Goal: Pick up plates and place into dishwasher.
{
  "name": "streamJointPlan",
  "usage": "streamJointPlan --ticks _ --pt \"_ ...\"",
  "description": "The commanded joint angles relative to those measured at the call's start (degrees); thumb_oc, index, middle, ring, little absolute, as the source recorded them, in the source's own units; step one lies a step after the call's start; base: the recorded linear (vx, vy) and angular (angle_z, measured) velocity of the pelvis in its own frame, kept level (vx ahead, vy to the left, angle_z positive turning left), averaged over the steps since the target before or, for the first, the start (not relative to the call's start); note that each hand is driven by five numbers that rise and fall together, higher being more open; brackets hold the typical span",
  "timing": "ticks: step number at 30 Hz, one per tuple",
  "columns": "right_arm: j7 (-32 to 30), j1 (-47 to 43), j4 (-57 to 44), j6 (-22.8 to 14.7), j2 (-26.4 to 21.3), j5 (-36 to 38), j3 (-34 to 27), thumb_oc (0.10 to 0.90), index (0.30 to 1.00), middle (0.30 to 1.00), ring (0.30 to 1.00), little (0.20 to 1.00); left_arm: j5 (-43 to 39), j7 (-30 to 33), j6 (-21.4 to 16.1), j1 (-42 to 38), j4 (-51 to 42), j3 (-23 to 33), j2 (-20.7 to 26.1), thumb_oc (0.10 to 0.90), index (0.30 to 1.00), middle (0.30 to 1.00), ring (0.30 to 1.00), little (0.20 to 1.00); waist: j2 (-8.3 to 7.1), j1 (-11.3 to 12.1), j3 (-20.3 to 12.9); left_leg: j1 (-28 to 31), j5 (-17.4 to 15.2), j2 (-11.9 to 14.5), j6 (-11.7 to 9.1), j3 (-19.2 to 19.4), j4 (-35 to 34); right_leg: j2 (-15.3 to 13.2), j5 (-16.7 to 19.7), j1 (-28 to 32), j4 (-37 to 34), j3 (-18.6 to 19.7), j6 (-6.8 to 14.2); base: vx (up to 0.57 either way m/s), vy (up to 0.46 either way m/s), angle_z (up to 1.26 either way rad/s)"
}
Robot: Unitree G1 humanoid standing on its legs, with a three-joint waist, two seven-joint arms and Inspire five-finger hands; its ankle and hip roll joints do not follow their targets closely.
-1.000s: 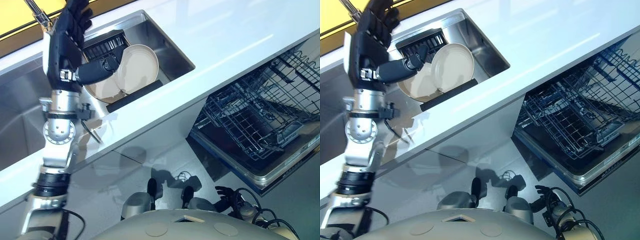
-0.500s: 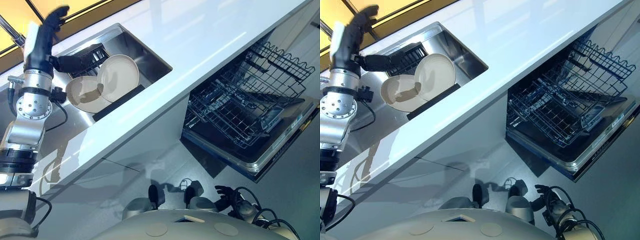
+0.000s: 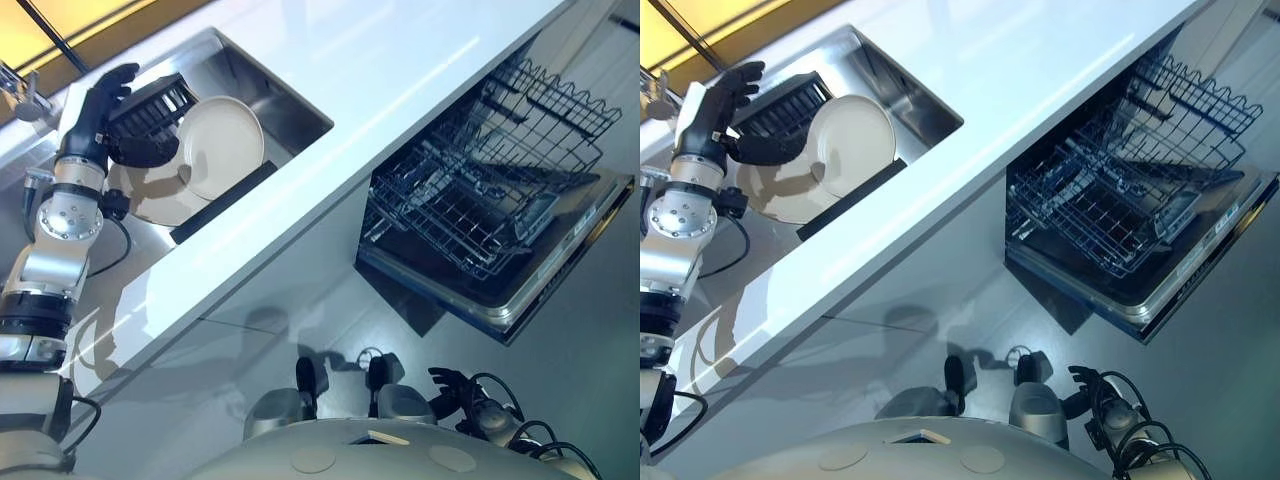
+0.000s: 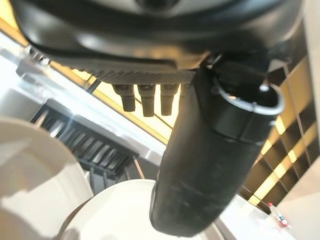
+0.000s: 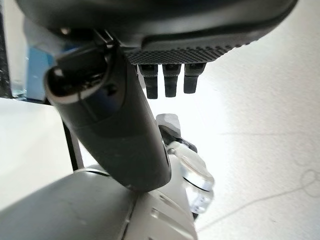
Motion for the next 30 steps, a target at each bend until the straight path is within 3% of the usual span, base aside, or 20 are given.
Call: streamJointPlan --ticks 1,20,26,30 --pt "0.4 -0.6 -0.6 -0.8 -2.6 -1.0 0.8 0.800 0.900 0.900 0.900 0.900 -3.1 4.1 -2.8 -12.2 0.9 3.3 7.5 0.800 0.900 0.900 0.900 0.900 1.36 -1.0 1.1 -3.8 -9.1 -5.0 4.2 1.4 7.8 0.3 -6.2 -7.2 10.6 0.6 4.1 0.00 0.022 -0.13" --pt "-0.1 -2.1 -1.9 -1.9 -3.8 0.6 1.5 0.800 0.900 0.900 0.900 0.900 -16.8 3.1 -2.8 -19.4 3.1 0.9 5.1 0.800 0.900 0.900 0.900 0.900 -0.16 -1.5 3.8 -9.4 -9.3 -5.2 4.8 1.4 11.6 0.2 -5.3 -13.1 14.0 3.0 4.5 0.00 0.016 -0.03" --pt "0.3 -2.3 -1.7 -2.2 -4.0 0.2 1.1 0.800 0.900 0.900 0.900 0.900 -23.1 -5.4 -1.6 -19.5 2.7 0.9 2.9 0.800 0.900 0.900 0.900 0.900 -0.04 -1.7 4.0 -9.6 -9.0 -5.2 4.7 1.4 11.2 0.4 -5.2 -14.2 14.7 3.4 4.6 0.00 0.015 -0.01" --pt "0.3 -2.6 -1.4 -2.4 -4.3 -0.2 0.5 0.800 0.900 0.900 0.900 0.900 -26.2 -17.1 2.8 -20.0 2.0 -1.2 2.2 0.800 0.900 0.900 0.900 0.900 0.25 -1.9 4.5 -10.1 -8.7 -5.1 4.8 1.7 11.2 0.4 -5.1 -15.0 15.2 3.4 4.8 0.00 0.000 0.00"
